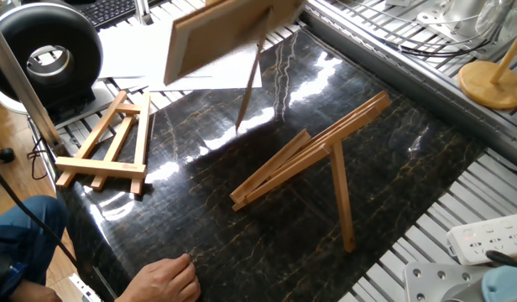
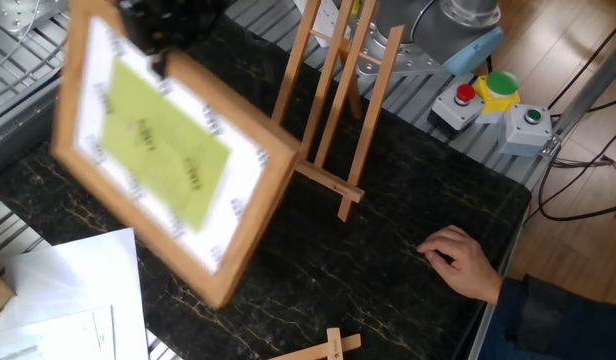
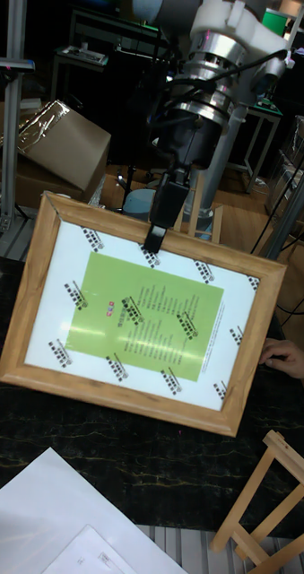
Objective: Take the photo frame down from the bracket
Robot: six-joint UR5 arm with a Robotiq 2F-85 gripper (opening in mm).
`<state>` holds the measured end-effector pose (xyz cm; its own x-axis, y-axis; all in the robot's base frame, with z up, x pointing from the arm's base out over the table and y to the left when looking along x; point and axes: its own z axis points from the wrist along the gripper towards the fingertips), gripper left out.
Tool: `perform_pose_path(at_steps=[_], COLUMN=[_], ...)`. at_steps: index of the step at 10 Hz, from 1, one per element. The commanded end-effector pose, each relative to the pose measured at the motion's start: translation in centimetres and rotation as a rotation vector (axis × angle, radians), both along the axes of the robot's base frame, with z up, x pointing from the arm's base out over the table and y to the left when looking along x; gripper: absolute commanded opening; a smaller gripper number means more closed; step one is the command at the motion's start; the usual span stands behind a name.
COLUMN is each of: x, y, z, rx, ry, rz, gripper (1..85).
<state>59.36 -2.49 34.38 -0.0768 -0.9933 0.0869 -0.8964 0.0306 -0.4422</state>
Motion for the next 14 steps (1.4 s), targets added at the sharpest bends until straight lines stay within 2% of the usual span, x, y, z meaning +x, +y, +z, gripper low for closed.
perform_pose_path(at_steps=[1,3,4,6,7,8,11,14], x=[2.0,2.7,1.7,0.5,-0.8,-1.9,-4.9,-6.4], y=[0.1,-0.5,-0.4,0.3,1.1,1.4,1.6,1.5], z=[-2.2,-3.7,-4.8,-6.2,-7.2,-7.9,-9.1,-9.8], rx=[0.019,0.015,0.031,0.071,0.111,0.124,0.141,0.131], ry=[0.008,0.013,0.054,0.107,0.158,0.197,0.296,0.341], rz=[0.002,0.002,-0.025,-0.067,-0.099,-0.118,-0.170,-0.177], gripper=[1.0,1.0,1.0,1.0,1.0,1.0,1.0,1.0])
